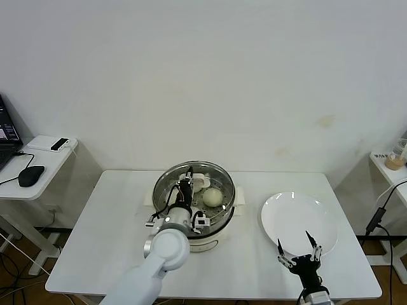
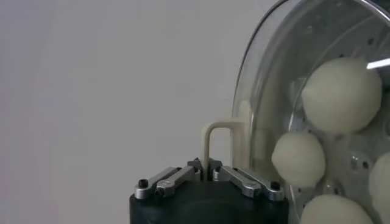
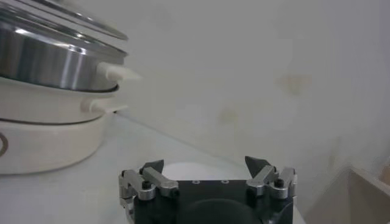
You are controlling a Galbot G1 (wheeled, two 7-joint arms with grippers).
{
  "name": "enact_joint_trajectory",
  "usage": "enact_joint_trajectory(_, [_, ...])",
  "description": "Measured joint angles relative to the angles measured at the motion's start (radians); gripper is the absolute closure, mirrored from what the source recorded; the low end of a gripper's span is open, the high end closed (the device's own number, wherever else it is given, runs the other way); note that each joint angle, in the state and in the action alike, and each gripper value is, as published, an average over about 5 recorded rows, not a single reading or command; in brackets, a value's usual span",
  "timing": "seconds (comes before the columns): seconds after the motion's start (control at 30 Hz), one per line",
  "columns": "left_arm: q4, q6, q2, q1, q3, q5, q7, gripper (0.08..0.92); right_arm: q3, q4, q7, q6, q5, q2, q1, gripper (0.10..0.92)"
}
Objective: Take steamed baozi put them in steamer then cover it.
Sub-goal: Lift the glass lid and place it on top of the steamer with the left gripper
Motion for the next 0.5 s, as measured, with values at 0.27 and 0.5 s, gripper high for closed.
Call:
enact_joint_trajectory(0.27, [0.023,-0.013,-0.011,0.009,-0.01,0.027,-0.011,0.865,-0.004,0.001,0.0,0.0,0.001,-0.001,-0.002,0.203])
enact_joint_trajectory(0.5, [0.03,-0.017,-0.021,0.018,-0.015,0.039,-0.017,0.865,-0.006,0.001,-0.001,0.001,0.003,-0.004,-0.003,0.203])
